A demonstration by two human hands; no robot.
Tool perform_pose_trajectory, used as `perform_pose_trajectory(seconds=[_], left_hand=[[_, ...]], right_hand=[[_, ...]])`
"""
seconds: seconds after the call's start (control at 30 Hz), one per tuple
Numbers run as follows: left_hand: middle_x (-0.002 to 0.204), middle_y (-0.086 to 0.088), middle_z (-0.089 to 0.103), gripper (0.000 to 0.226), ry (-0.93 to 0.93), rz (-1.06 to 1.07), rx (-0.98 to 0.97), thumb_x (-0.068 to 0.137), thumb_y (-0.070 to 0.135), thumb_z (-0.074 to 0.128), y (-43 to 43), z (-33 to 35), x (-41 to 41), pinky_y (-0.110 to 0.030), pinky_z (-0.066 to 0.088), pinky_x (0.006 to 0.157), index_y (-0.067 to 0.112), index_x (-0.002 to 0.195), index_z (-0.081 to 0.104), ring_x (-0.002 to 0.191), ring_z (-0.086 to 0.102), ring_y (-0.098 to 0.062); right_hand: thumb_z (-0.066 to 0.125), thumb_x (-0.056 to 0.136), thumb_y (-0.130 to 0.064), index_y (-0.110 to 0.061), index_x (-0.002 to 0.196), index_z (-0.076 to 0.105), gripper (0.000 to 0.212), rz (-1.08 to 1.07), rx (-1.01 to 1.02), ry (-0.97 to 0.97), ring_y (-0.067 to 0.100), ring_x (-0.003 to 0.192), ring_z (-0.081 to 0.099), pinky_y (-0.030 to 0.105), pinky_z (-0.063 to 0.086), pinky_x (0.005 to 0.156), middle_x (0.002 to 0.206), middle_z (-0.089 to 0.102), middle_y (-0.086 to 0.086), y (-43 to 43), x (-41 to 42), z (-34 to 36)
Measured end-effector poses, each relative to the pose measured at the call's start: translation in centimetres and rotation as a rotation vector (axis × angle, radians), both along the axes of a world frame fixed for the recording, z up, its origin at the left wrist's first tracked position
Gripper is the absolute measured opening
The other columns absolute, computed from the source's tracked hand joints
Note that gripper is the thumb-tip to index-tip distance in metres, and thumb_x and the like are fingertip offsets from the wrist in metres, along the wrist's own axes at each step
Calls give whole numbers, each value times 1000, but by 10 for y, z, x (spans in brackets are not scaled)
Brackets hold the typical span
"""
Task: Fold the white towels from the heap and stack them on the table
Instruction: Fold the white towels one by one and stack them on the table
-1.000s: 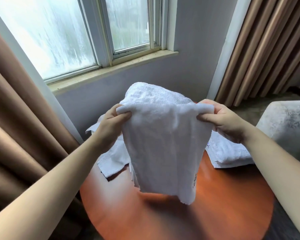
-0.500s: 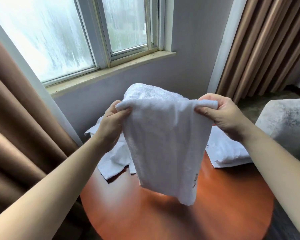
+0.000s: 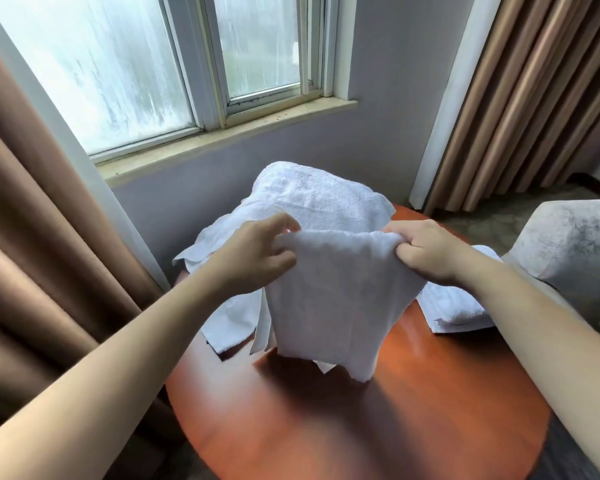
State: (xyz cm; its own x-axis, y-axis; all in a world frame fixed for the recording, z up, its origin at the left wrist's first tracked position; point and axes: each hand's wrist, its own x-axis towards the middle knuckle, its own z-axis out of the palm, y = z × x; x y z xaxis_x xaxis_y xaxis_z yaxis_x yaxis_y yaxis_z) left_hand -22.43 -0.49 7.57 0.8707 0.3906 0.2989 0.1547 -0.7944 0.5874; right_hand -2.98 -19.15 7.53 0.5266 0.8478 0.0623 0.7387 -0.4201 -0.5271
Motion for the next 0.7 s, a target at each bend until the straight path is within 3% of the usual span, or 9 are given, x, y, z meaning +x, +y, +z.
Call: perform_pose_trajectory(seconds=[0.03, 0.1, 0.23, 0.3, 0.37, 0.43, 0.57, 0.7], left_hand=[[78, 12, 55, 30, 19, 2, 52, 79, 14, 55, 0, -1, 1, -15, 39, 67, 18, 108, 61, 72, 50, -11], [70, 11, 51, 28, 51, -6, 90, 84, 6, 50, -1, -5, 1, -19, 32, 60, 13, 110, 61, 66, 45, -12], [83, -6, 63, 21, 16, -89, -137, 78, 26, 46, 9, -12, -7, -17, 37, 62, 25, 97, 56, 69, 49, -9], [98, -2, 66, 32, 8, -168, -197, 73, 44, 66, 17, -12, -12, -14, 41, 76, 30, 100, 56, 86, 56, -6], [97, 9, 64, 51, 28, -239, -230, 61, 52, 83, 21, -9, -17, -11, 42, 80, 30, 100, 59, 89, 56, 4], [84, 11, 61, 48, 58, -268, -258, 57, 42, 90, 24, -7, -21, -11, 42, 73, 20, 93, 65, 78, 54, 6], [65, 8, 49, 30, 165, -290, -281, 68, 16, 87, 19, 0, -25, -17, 36, 55, 2, 77, 61, 60, 44, 0], [54, 15, 40, 36, 179, -249, -165, 72, 11, 82, 10, 3, -23, -17, 29, 51, 17, 63, 47, 54, 39, -2]], right_hand=[[31, 64, -22, -10, 65, 47, 20, -9, 19, 18, 24, 71, 48, 39, 38, 63, 68, 53, 6, 3, -3, -2], [33, 62, -22, -10, 60, 42, 16, -20, 68, 62, 19, 65, 41, 35, 31, 59, 62, 47, 3, 6, -10, -1], [54, 62, -47, -7, 70, 50, 40, -4, 48, 176, 13, 65, 41, 33, 32, 62, 66, 45, -1, 1, -19, 4], [73, 58, -54, -14, 73, 53, 47, 22, 3, 251, 9, 65, 44, 30, 34, 62, 68, 48, -3, -3, -26, 10], [87, 63, -34, -10, 79, 56, 42, 49, -41, 303, 8, 65, 47, 28, 36, 62, 69, 51, -2, -7, -31, 14], [87, 66, -17, -8, 82, 60, 33, 46, -69, 338, 9, 67, 52, 28, 39, 64, 70, 56, -1, -10, -35, 18], [82, 55, -26, -9, 74, 59, 34, 34, -102, 373, 11, 67, 52, 30, 39, 64, 67, 55, 2, -21, -40, 20], [78, 57, -22, -9, 74, 59, 28, 35, -125, 393, 11, 68, 52, 29, 39, 65, 68, 55, 1, -32, -40, 20]])
